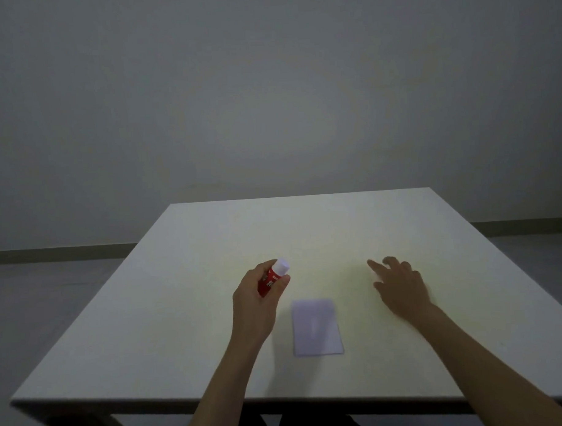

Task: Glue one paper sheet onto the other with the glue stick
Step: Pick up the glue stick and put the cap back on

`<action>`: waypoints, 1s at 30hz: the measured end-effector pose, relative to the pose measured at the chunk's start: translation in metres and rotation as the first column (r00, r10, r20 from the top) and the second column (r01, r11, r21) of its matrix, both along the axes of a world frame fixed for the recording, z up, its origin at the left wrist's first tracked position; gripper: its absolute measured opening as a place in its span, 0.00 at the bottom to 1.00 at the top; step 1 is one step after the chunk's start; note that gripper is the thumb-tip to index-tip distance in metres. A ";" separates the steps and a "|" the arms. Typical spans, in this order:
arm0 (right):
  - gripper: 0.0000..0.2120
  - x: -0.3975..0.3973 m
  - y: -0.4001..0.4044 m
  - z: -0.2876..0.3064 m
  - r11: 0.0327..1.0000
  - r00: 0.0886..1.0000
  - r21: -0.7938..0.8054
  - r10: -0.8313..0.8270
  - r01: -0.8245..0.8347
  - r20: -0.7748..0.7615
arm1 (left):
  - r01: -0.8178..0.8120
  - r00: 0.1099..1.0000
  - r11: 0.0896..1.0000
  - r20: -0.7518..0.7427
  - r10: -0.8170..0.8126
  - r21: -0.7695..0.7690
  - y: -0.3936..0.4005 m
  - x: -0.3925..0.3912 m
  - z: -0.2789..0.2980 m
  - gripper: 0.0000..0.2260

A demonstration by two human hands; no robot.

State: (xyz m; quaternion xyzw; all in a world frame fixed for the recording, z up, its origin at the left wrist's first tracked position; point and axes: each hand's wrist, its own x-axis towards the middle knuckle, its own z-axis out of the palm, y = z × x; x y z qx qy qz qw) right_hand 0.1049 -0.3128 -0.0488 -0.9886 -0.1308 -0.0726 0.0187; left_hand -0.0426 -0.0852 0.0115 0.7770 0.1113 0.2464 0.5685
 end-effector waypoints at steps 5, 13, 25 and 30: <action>0.08 -0.018 0.017 0.025 0.846 0.992 0.525 0.122 -0.093 -0.021 | 0.077 0.997 0.993 -0.013 -0.077 0.087 -0.003 -0.003 -0.003 0.13; 0.11 -0.075 0.068 0.099 0.188 0.838 0.976 0.546 -0.114 -0.007 | 0.061 0.998 0.978 -0.022 -0.058 0.198 -0.008 0.003 -0.003 0.09; 0.16 -0.083 0.063 0.101 0.515 0.767 0.721 0.641 -0.464 0.036 | 0.120 0.993 0.955 -0.042 -0.113 0.272 -0.009 -0.005 -0.002 0.10; 0.18 -0.086 0.072 0.093 0.738 0.872 0.527 0.489 -0.422 0.013 | 0.117 0.993 0.955 -0.049 -0.108 0.273 -0.014 -0.007 -0.004 0.12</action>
